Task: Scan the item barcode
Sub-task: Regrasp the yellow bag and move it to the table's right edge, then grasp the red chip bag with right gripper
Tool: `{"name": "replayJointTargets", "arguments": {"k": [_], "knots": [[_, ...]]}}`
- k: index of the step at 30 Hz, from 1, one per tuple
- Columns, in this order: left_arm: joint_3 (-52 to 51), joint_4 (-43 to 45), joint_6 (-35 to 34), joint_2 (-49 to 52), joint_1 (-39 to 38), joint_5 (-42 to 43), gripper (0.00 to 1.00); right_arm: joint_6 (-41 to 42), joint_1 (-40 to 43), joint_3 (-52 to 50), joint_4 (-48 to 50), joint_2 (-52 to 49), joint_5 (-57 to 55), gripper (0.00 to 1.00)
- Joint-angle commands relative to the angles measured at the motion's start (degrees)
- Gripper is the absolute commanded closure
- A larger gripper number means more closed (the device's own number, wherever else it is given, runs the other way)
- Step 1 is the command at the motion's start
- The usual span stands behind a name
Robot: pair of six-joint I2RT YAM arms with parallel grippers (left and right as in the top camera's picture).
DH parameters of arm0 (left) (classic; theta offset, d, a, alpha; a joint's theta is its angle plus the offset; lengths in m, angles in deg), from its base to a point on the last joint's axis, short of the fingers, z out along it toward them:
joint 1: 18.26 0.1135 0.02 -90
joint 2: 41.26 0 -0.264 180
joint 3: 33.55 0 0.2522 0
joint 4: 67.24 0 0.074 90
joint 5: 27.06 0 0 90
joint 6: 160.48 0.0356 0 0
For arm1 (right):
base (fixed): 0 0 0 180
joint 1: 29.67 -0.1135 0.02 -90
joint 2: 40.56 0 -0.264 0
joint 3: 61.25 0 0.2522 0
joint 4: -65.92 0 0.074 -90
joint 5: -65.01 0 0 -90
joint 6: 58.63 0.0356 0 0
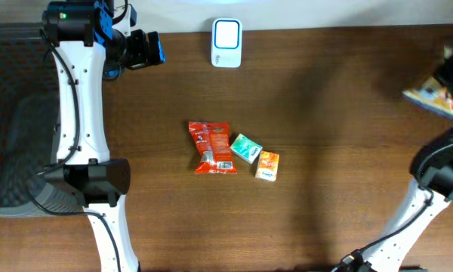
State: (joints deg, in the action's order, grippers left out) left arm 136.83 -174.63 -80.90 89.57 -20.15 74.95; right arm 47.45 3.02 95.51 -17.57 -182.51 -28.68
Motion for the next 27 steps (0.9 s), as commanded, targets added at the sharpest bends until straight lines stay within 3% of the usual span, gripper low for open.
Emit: {"name": "replayJointTargets", "arguments": {"k": [1,3,4,8,10,12,16,20,22,27], "knots": [[0.15,0.09,-0.46,-0.42,0.2,0.0,0.01,-0.79,4.85,-9.44,4.98,0.85,0.22,0.83],[0.17,0.09,-0.46,-0.42,0.2,0.0,0.01,-0.79,7.8,-13.75,6.25,0.85,0.17,0.01],[0.15,0.09,-0.46,-0.42,0.2,0.0,0.01,-0.76,8.76,-13.35,5.53,1.11,0.44,0.01],[0.15,0.09,-0.46,-0.42,0.2,0.0,0.01,-0.85,9.11,9.44,-11.23,7.37,18.34,0.01],[0.17,0.09,-0.46,-0.42,0.2,0.0,0.01,-11.23,2.23,20.28,-19.3,10.45,30.49,0.01],[0.17,0.09,-0.46,-0.42,0.2,0.0,0.01,-23.58,-6.86,21.97,-27.61,10.36,36.92,0.01],[0.15,0.09,-0.46,-0.42,0.2,0.0,0.01,-29.38,-28.2,9.7,-26.62,9.14,35.34,0.04],[0.17,0.09,-0.46,-0.42,0.2,0.0,0.01,-29.35,-46.97,-15.45,-10.43,9.03,37.55,0.01],[0.15,0.09,-0.46,-0.42,0.2,-0.02,0.01,-29.33,-52.19,-24.76,-0.94,9.03,46.86,0.01],[0.15,0.09,-0.46,-0.42,0.2,0.0,0.01,-27.67,-55.54,-33.62,12.26,7.85,46.53,0.01]]}}
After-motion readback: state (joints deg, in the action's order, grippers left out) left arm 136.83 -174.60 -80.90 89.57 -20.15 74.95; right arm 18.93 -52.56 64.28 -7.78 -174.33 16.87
